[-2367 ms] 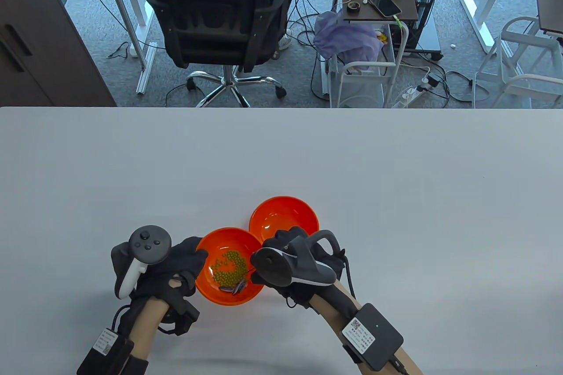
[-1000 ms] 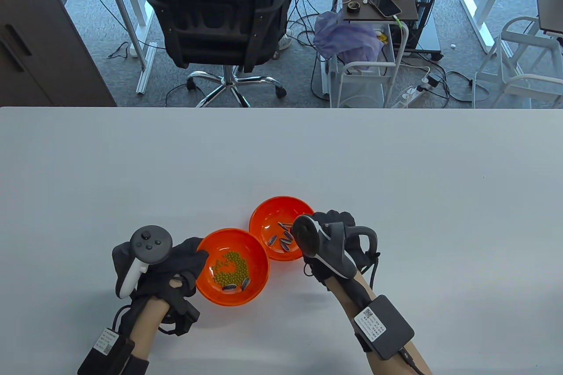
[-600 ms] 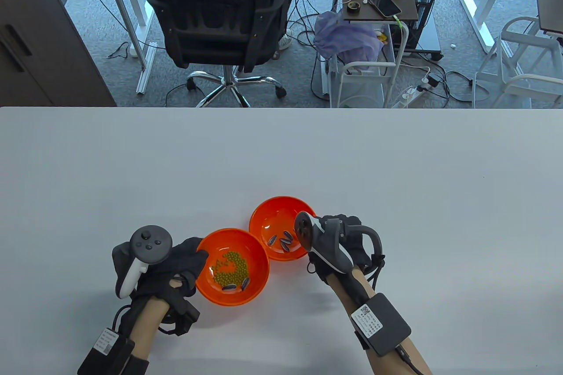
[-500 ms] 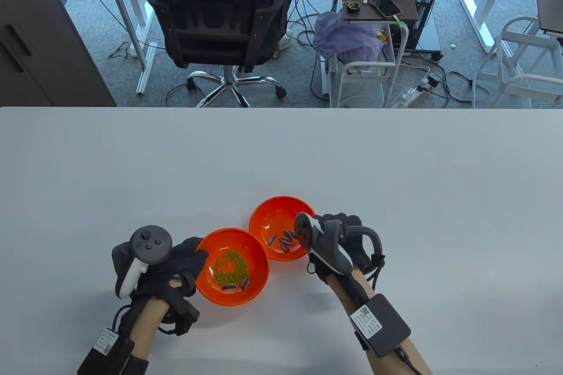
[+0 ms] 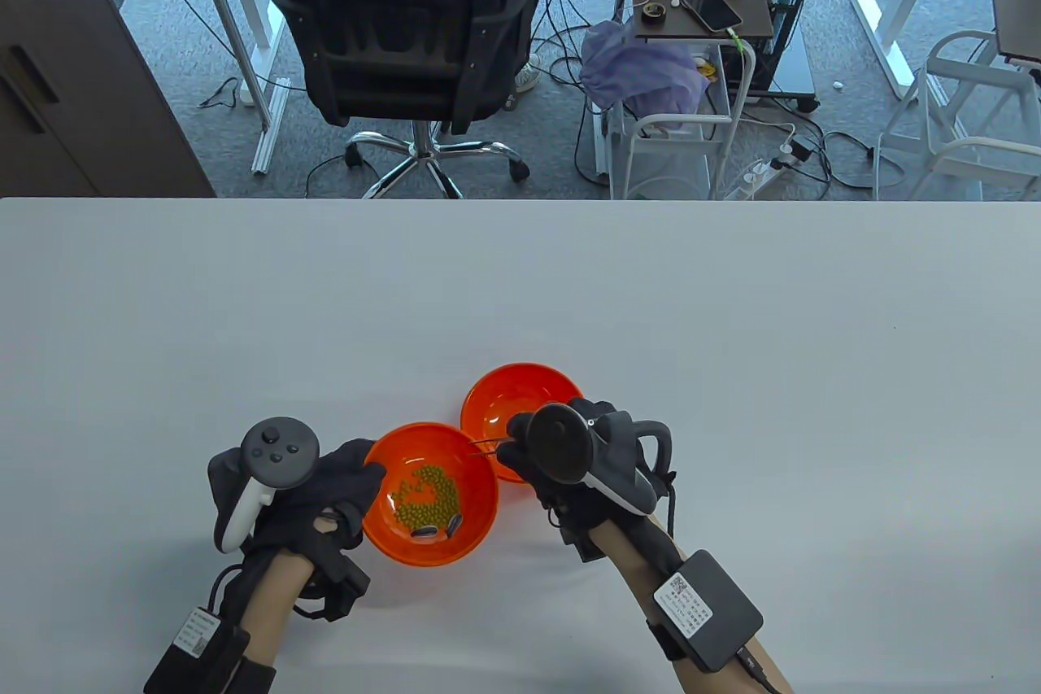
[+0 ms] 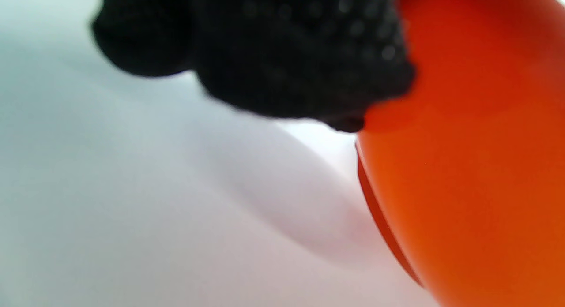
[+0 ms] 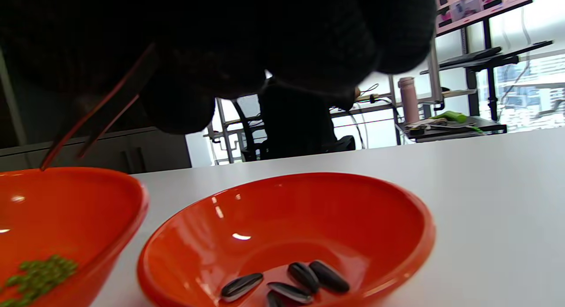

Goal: Pick sunflower seeds with tweezers into bowl

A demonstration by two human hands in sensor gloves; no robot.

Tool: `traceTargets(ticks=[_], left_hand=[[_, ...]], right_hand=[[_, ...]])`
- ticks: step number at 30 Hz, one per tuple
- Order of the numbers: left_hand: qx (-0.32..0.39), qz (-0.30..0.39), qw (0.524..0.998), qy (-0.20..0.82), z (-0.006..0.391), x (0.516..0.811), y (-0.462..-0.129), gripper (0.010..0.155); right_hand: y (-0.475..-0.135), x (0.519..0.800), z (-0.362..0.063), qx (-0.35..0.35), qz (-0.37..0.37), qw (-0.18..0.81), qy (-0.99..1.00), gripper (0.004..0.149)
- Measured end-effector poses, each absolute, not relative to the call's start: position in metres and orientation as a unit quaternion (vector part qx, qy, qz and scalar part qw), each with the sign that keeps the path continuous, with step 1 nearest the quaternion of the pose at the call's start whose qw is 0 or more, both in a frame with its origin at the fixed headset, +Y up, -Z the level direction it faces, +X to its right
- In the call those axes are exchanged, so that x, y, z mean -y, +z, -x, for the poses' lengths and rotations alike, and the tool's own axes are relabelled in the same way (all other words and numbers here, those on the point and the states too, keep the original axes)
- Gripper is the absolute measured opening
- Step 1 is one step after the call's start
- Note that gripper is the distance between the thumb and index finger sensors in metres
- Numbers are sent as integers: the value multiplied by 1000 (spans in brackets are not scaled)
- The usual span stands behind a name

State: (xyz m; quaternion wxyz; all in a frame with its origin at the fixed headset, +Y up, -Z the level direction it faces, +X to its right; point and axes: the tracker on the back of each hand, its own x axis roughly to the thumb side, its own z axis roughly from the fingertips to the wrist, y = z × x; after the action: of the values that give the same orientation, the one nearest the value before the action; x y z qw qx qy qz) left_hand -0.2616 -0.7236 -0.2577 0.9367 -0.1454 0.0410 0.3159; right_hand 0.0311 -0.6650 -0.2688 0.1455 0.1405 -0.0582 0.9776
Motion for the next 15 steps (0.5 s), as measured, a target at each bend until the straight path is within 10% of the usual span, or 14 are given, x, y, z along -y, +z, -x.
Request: traceTargets(ticks=[15], left_hand=[[-39, 144, 936, 318, 262, 723, -258, 48]], right_hand=[[-241, 685, 20, 31, -254, 50, 965, 45]])
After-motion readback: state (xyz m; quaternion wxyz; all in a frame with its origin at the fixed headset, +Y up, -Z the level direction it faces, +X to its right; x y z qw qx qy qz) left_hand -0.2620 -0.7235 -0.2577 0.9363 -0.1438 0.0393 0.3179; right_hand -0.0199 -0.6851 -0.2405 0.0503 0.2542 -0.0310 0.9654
